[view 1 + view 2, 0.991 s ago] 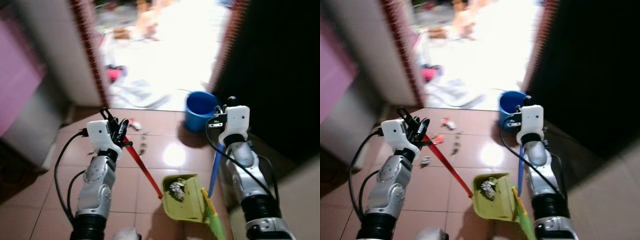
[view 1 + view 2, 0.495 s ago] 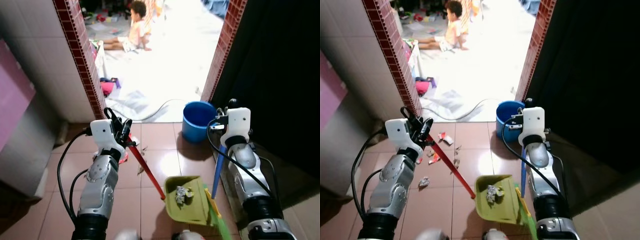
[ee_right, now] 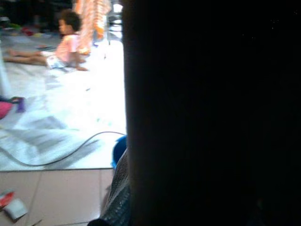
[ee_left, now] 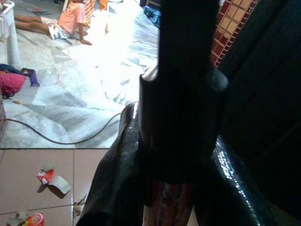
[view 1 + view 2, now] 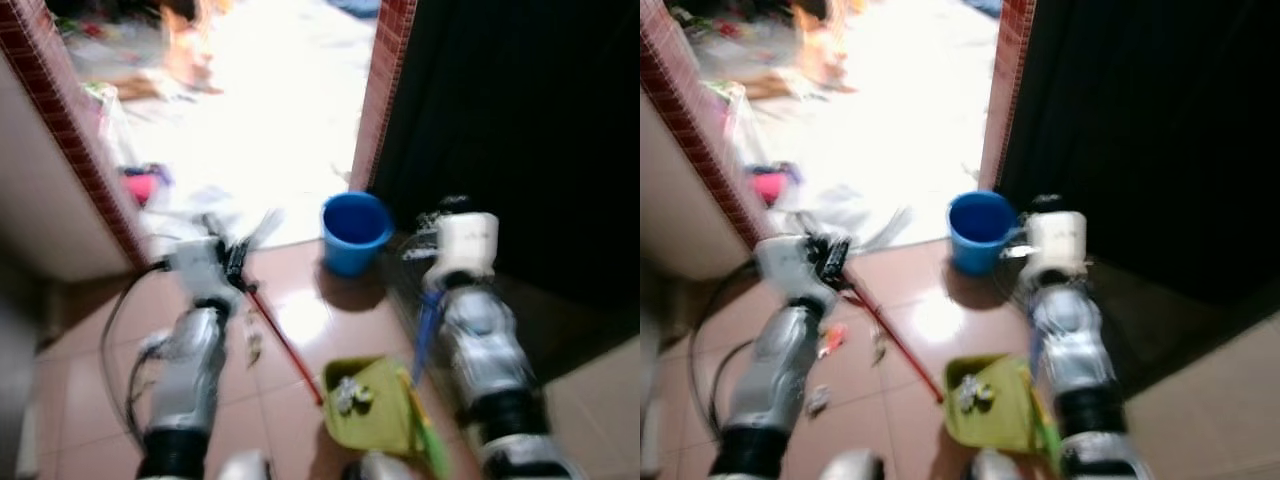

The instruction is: Sweep floor

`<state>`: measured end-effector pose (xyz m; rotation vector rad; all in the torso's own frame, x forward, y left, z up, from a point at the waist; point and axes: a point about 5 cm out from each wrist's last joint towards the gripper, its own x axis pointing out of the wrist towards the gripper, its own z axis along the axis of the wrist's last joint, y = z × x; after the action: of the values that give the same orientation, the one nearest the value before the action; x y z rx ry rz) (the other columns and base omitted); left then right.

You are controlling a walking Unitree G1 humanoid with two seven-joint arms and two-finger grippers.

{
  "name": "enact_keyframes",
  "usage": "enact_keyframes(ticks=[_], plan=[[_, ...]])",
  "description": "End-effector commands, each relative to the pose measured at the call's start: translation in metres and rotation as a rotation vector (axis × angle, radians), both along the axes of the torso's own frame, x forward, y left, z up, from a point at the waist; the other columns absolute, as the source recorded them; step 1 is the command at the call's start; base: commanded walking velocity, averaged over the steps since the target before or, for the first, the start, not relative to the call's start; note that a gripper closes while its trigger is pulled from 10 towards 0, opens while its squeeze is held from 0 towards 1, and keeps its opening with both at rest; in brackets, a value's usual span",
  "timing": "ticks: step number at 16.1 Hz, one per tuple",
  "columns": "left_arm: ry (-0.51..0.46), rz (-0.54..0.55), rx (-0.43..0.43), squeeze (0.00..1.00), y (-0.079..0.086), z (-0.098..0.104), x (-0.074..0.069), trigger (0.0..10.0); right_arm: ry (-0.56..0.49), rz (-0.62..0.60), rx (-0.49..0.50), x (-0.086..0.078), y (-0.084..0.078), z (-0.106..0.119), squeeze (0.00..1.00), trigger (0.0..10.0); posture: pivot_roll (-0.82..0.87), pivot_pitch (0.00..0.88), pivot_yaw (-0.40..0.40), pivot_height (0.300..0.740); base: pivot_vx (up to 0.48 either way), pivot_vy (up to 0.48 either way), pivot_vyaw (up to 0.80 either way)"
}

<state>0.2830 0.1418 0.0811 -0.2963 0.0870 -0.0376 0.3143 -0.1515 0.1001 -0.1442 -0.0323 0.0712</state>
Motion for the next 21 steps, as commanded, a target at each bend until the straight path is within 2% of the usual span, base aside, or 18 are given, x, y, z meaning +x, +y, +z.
enact_keyframes(ticks=[1,3,6,7,11,16,19,21], plan=[[-0.068,-0.025,-0.005,0.0,-0.008,0.015,0.005,10.0,0.007,-0.031,0.037,-0.003,-0.008,-0.002,0.0,10.0,-0.02,0.0,0.023,0.74,0.0,0.0,-0.58],[-0.083,-0.026,-0.017,0.0,-0.009,0.019,0.005,10.0,0.011,-0.032,0.037,-0.004,-0.008,-0.004,0.0,10.0,-0.02,0.0,0.029,0.74,0.0,0.0,-0.5],[-0.129,-0.016,-0.027,0.0,-0.007,0.034,0.013,10.0,0.017,-0.035,0.03,-0.002,-0.008,-0.005,0.0,10.0,-0.02,0.0,0.031,0.74,0.0,0.0,0.0],[-0.167,0.004,-0.034,0.0,-0.004,0.046,0.017,10.0,0.021,-0.032,0.025,-0.002,-0.008,-0.005,0.0,10.0,-0.02,0.0,0.03,0.74,0.0,0.0,0.0],[-0.246,0.031,-0.048,0.0,0.0,0.072,0.024,10.0,0.052,-0.004,0.02,-0.004,-0.006,-0.013,0.0,10.0,-0.01,0.0,0.027,0.74,0.288,0.0,0.0],[-0.33,0.061,-0.069,0.0,0.005,0.1,0.03,10.0,0.064,0.005,0.021,-0.004,-0.006,-0.015,0.0,10.0,-0.01,0.0,0.026,0.74,0.38,0.293,0.0],[-0.402,0.071,-0.109,0.0,0.005,0.128,0.033,10.0,0.076,0.015,0.011,-0.005,-0.006,-0.018,0.0,10.0,-0.01,0.0,0.026,0.74,0.382,0.289,0.0],[-0.424,0.084,-0.102,0.0,0.006,0.135,0.035,10.0,0.08,0.02,0.009,-0.006,-0.005,-0.019,0.0,10.0,-0.01,0.0,0.024,0.74,0.382,0.289,0.0]])
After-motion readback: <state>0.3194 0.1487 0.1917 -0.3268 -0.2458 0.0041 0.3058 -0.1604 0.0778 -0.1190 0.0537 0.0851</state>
